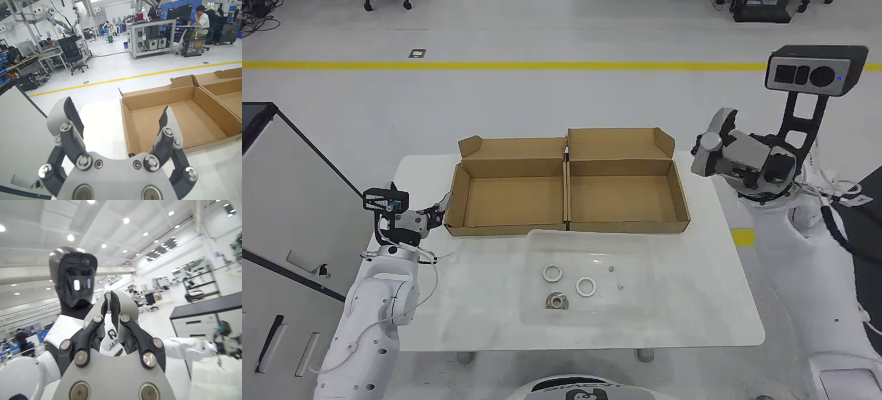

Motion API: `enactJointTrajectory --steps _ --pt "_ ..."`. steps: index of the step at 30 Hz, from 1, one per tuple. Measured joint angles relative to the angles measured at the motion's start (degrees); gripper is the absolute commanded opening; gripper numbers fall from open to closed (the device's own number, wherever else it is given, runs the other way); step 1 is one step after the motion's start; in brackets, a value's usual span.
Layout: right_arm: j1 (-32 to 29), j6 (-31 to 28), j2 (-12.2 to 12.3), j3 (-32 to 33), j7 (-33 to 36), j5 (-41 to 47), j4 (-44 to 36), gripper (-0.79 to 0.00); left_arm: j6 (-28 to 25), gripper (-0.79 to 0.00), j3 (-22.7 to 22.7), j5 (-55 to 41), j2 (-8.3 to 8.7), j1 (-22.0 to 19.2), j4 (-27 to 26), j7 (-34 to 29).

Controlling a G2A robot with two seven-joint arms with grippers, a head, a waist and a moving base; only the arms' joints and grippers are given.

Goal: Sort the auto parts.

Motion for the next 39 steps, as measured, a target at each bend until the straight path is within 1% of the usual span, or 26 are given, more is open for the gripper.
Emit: enactJointTrajectory --steps 4,7,10,13,17,19,25,27,31,35,39 --pt "-0.87 5.46 1.03 6.1 -0.25 -11.06 0.09 -0.785 0.0 0.0 0.0 0.0 0.0 0.0 0.0 0.0" --pt "-0.23 9.41 1.78 9.41 0.07 -20.21 0.0 -0.785 0.0 0.0 0.0 0.0 0.0 0.0 0.0 0.0" --pt "1.81 13.0 2.37 10.61 -0.06 -30.66 0.14 -0.785 0.0 0.0 0.0 0.0 0.0 0.0 0.0 0.0" --pt "5.32 15.87 2.75 9.24 -0.34 -41.68 0.8 -0.785 0.0 0.0 0.0 0.0 0.0 0.0 0.0 0.0" --pt "11.98 16.95 3.05 4.48 0.96 -56.07 3.15 -0.785 0.0 0.0 0.0 0.0 0.0 0.0 0.0 0.0" --pt "15.83 16.52 2.98 0.55 1.24 -63.76 4.83 -0.785 0.0 0.0 0.0 0.0 0.0 0.0 0.0 0.0" --pt "25.47 15.33 1.82 -12.3 1.85 -80.45 11.55 -0.785 0.0 0.0 0.0 0.0 0.0 0.0 0.0 0.0" --pt "27.87 15.16 1.23 -16.35 1.93 -83.93 14.79 -0.785 0.0 0.0 0.0 0.0 0.0 0.0 0.0 0.0" --pt "30.82 14.86 0.22 -22.44 1.85 -89.41 21.04 -0.785 0.0 0.0 0.0 0.0 0.0 0.0 0.0 0.0" --pt "31.6 14.98 -0.64 -26.37 0.87 -92.03 27.06 -0.785 0.0 0.0 0.0 0.0 0.0 0.0 0.0 0.0" --pt "31.57 15.16 -1.47 -29.21 -0.06 -92.78 32.9 -0.785 0.0 0.0 0.0 0.0 0.0 0.0 0.0 0.0"
